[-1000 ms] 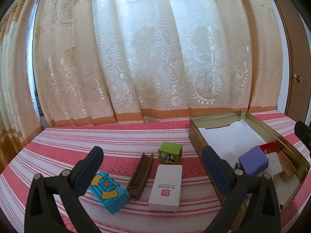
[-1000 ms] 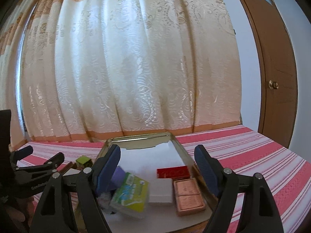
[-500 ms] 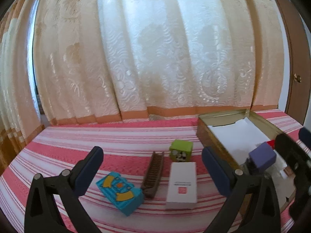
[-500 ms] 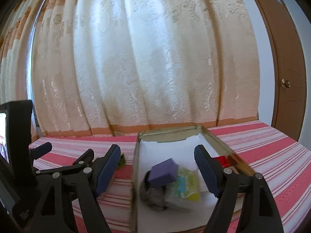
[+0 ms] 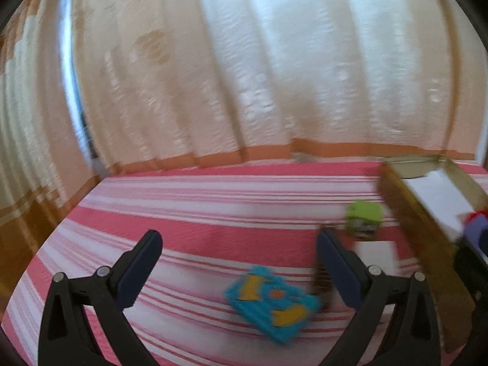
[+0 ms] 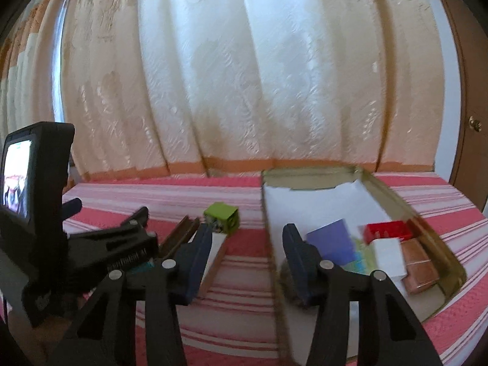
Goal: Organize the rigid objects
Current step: 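Grasp the white card box with the right gripper while the left gripper grasps the blue Lego brick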
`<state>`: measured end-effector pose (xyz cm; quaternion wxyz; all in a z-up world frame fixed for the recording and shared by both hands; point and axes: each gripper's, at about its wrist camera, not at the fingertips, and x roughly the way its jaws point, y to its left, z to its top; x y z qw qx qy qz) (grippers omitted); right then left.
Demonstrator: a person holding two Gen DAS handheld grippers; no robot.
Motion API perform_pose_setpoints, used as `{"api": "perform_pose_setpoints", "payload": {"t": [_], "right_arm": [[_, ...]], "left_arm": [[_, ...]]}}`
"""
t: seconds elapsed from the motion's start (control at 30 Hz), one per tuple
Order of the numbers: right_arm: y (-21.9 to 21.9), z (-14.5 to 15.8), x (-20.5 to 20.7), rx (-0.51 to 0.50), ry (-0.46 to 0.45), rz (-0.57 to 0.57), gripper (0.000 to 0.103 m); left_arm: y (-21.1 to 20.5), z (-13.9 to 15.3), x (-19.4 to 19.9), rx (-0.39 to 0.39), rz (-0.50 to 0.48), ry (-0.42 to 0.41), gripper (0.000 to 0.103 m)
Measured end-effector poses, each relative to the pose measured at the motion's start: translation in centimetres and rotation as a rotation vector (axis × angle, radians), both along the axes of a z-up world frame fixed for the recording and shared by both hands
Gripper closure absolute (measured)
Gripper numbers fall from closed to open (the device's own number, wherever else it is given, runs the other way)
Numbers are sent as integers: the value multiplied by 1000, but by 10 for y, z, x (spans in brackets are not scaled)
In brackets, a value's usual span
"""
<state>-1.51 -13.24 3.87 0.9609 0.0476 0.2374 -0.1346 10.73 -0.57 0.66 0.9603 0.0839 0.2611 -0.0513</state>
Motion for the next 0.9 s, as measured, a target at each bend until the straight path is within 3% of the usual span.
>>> {"api": "perform_pose_setpoints", "payload": {"t": [0.17,0.37,0.57,0.73,0.8,0.9], "right_arm": [[15,-13,26,49,110,57,52],[22,-32,61,129,246,73,52],[20,-53,85,206,360,40,51],[26,-53,87,149,386,51,52],[28,-53,86,118,399,66,59],[17,-53,80,145,388,99,59]], "left_arm": [[34,-7,28,-11,143,71,1],[46,-12,39,-5,181,112,1],[36,-10,37,43,139,116,1],[22,-10,32,99,89,122,1],[17,-9,30,112,55,123,1],[10,-8,27,130,-19,140,0]]}}
